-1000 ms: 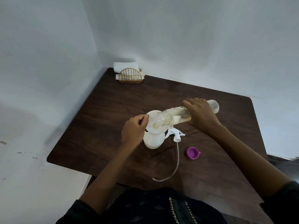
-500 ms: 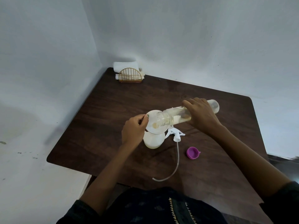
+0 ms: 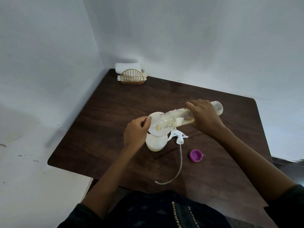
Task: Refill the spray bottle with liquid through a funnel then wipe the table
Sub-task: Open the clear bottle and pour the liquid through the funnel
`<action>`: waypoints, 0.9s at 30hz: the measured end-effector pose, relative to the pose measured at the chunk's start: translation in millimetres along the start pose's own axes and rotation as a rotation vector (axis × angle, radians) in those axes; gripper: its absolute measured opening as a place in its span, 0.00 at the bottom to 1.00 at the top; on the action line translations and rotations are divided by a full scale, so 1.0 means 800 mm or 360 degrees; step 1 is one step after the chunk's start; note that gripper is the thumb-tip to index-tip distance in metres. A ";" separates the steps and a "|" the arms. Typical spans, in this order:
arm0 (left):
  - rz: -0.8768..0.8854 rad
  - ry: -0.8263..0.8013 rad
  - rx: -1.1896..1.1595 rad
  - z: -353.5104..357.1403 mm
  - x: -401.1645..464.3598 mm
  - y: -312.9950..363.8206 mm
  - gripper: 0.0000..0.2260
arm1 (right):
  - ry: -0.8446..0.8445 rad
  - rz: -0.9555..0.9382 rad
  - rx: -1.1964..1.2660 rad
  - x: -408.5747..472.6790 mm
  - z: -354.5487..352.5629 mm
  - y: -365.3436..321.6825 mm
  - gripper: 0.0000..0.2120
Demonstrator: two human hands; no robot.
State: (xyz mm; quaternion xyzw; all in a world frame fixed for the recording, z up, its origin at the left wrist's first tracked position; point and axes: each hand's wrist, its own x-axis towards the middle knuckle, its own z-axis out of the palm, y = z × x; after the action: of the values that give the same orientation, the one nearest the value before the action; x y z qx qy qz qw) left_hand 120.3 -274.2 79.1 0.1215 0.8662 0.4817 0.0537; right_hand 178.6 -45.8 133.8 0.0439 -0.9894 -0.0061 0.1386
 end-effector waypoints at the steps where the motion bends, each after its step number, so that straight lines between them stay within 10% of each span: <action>1: 0.0005 0.0003 0.0007 -0.001 0.000 0.000 0.16 | -0.0002 -0.0001 -0.0004 0.000 0.000 0.000 0.22; 27: 0.0041 0.0004 0.0012 0.000 0.000 -0.002 0.16 | 0.0005 -0.0019 -0.0027 0.001 0.002 0.001 0.21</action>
State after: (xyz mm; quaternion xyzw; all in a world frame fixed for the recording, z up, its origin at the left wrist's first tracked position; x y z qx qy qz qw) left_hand 120.3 -274.8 77.5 0.1324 0.8665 0.4792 0.0459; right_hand 177.2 -44.9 132.9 0.0487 -0.9888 -0.0154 0.1405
